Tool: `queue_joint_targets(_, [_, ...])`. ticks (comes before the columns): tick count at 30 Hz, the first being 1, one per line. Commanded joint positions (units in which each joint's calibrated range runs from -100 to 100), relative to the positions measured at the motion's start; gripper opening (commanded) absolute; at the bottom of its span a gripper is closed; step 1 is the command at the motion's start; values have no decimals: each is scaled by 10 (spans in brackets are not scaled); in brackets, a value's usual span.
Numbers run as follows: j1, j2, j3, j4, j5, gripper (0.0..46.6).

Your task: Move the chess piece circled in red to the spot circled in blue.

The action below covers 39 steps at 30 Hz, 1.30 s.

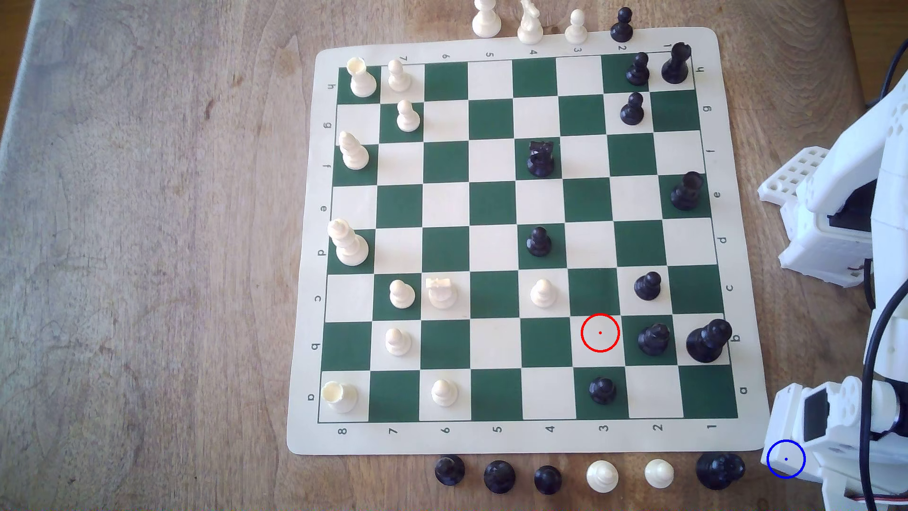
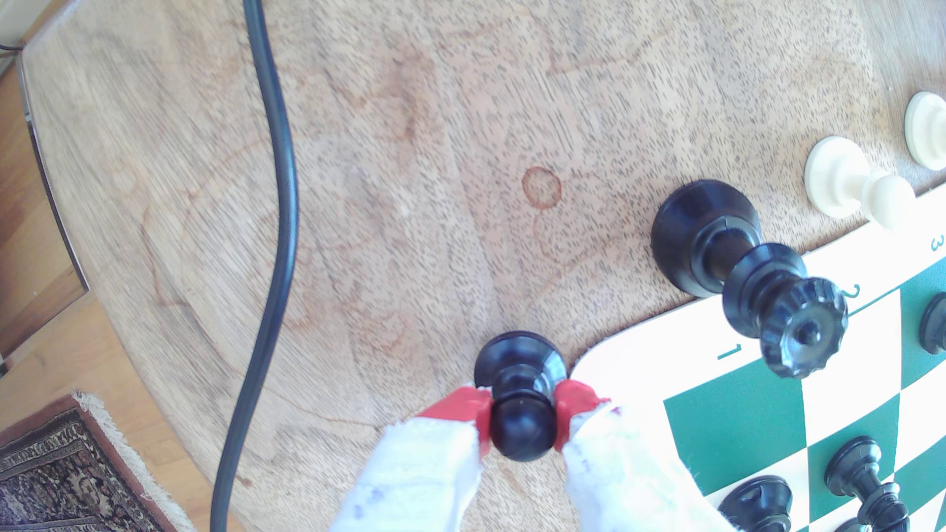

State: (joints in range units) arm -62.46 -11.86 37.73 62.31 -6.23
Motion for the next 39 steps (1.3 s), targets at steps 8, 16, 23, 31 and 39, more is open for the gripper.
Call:
queue_joint_targets(8, [-12, -2, -1, 1, 1, 4])
queue_joint_targets(16, [-14, 8, 2, -3, -1, 4])
queue_joint_targets(23, [-14, 18, -3, -10, -1, 4])
queue_joint_targets(31, [-14, 10, -8, -38, -6, 4])
queue_joint_targets(39, [-13, 7, -6, -38, -5, 4])
